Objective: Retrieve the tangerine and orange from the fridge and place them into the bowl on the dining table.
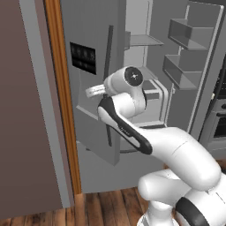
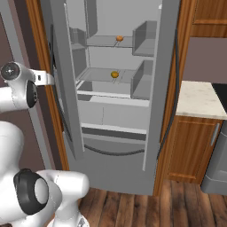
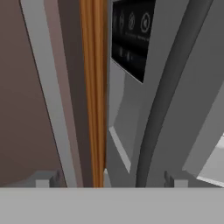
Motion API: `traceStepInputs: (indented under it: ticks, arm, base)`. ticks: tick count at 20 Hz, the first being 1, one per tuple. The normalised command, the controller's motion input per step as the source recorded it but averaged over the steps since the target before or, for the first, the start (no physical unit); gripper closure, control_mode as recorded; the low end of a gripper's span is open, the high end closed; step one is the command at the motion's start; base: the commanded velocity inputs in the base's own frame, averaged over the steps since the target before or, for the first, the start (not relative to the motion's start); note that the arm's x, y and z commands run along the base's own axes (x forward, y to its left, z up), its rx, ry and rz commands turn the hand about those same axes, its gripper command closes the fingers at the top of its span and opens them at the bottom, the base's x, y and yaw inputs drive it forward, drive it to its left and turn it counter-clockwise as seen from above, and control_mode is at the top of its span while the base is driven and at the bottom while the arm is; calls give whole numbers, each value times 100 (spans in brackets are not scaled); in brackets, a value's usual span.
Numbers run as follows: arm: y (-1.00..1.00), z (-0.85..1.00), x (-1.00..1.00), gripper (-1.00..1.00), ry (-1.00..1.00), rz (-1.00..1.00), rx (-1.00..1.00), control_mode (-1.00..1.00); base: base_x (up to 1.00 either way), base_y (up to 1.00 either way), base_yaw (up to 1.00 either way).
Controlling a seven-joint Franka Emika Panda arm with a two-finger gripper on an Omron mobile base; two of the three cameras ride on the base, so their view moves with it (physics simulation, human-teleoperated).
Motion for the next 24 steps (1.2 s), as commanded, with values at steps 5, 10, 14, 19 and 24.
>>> traceStepInputs:
  ticks: [5,10,14,19,24]
  arm:
    - [-55,5,-16,-100,-3,-31,14,-100]
    - [-97,23,-7,-100,1,-46,30,-100]
    - [-84,63,-24,-100,17,-29,42,-100]
    - [-55,47,-25,-100,33,-5,38,-100]
    - [-28,-13,-18,-100,18,2,22,-100]
  base:
    - [0,0,0]
    - [0,0,0]
    - [0,0,0]
    - [0,0,0]
    - [0,0,0]
